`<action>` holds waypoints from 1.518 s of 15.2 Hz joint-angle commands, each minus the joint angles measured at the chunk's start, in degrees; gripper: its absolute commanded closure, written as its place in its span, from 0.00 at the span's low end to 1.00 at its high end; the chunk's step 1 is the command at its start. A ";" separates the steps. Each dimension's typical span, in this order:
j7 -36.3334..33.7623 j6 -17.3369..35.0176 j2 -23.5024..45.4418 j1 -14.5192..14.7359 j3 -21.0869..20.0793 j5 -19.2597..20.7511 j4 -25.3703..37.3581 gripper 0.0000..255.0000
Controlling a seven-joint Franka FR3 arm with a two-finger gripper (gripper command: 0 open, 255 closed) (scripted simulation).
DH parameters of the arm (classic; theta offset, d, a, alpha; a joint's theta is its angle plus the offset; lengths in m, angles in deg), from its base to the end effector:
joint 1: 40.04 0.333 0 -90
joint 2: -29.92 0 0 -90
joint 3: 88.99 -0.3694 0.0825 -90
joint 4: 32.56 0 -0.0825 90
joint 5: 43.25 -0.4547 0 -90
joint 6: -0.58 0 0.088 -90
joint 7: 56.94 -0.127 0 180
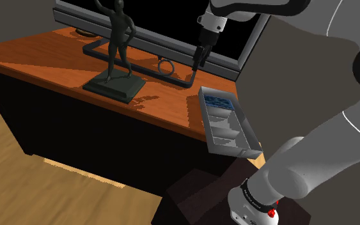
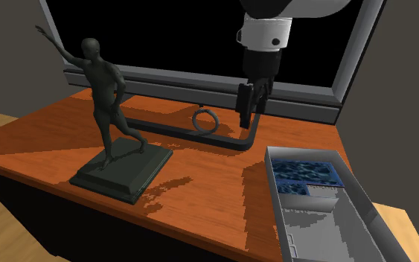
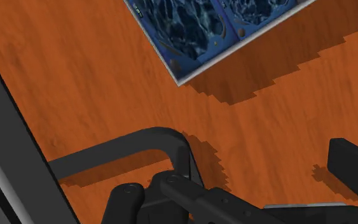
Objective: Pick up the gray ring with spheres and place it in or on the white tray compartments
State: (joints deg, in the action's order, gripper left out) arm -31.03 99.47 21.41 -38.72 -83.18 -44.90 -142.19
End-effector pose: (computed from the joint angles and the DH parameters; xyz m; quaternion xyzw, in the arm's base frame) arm 0.5704 -0.0445 0.5731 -0.9825 -0.1840 0.0135 0.0261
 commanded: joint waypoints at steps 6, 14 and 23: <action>7.51 0.54 15.50 0.35 0.00 -0.88 16.30 0.00; 13.69 -2.36 32.86 0.03 -1.20 -1.52 37.99 0.00; 13.76 2.94 32.44 0.21 -1.25 -1.51 32.28 0.00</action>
State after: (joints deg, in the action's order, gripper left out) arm -17.29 102.18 53.95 -38.50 -84.44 -46.42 -109.62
